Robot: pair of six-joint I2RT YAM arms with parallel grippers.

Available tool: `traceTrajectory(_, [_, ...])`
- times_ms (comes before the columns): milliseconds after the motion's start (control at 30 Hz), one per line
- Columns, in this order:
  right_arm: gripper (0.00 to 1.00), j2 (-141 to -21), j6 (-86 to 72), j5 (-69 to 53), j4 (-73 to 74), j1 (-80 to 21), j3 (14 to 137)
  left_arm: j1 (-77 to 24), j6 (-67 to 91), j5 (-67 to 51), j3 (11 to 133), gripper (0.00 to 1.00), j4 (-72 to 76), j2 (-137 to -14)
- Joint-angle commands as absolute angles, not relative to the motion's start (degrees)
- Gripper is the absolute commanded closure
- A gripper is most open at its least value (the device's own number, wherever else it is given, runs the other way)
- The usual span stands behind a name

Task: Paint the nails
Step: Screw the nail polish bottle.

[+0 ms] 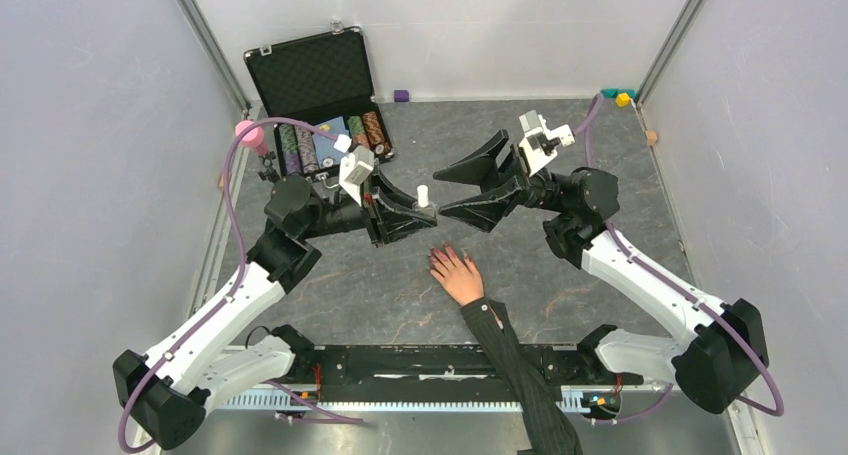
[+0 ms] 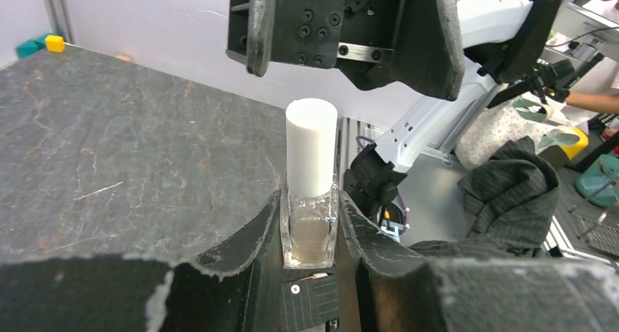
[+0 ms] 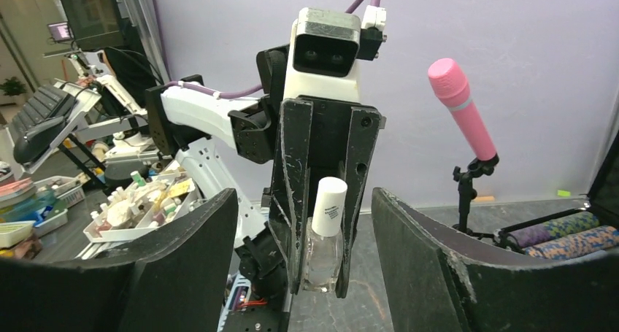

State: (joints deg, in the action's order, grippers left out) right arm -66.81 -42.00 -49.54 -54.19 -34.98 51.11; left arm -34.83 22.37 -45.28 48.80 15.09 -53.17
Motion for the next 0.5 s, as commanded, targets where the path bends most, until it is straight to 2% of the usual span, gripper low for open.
traceTrajectory(0, [0.28,-68.1,-44.7,-51.6,-57.3,-35.4,53.0,-34.7,24.8,-49.1,49.0,0.98,19.7,-53.1])
traceTrajectory(233, [0.33,-70.4,-40.5,-51.7,-48.4,-37.7,56.4,-34.7,25.4,-49.7,49.2,0.98,19.7,-54.1])
traceTrajectory(367, [0.36,-71.0,-40.4,-51.7,-48.4,-38.7,57.1,-34.7,25.2,-49.6,49.5,0.98,19.0,-54.5])
traceTrajectory(467, [0.42,-71.6,-40.7,-51.8,-48.5,-39.4,57.7,-34.7,25.2,-49.6,49.6,0.98,18.9,-54.6])
